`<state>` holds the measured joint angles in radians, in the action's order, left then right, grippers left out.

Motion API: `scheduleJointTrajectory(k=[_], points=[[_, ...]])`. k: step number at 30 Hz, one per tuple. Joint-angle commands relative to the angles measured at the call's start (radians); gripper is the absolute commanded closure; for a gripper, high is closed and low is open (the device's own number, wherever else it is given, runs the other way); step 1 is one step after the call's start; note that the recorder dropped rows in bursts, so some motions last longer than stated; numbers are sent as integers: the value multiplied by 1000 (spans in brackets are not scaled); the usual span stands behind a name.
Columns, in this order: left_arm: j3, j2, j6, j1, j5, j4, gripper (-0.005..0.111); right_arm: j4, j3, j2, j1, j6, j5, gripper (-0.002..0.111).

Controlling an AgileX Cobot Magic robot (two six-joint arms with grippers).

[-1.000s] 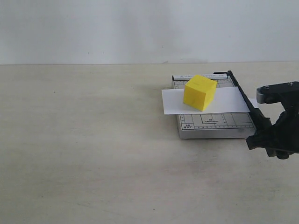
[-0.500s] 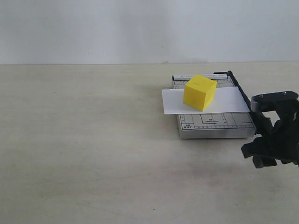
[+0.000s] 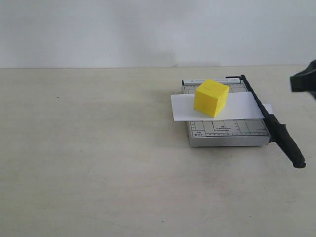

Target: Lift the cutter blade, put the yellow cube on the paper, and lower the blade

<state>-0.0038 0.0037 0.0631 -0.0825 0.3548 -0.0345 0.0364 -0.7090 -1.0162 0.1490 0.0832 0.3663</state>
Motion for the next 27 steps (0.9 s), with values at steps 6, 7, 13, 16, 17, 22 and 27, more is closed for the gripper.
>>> scheduleJointTrajectory(k=[6,7,13,16,17,22,27], points=[[4,-4,4,2,-5,2,102,54,0,421,1,30,14,108],[4,-4,4,2,-5,2,102,79,6,464,1,56,28,108],[4,-4,4,2,-5,2,102,210,162,751,1,125,75,108],[4,-4,4,2,-5,2,102,227,242,884,1,115,96,108],[4,-4,4,2,-5,2,102,227,261,925,1,107,103,108],[4,-4,4,2,-5,2,102,227,290,1016,1,95,197,108],[4,-4,4,2,-7,2,102,231,284,1016,1,49,234,108]])
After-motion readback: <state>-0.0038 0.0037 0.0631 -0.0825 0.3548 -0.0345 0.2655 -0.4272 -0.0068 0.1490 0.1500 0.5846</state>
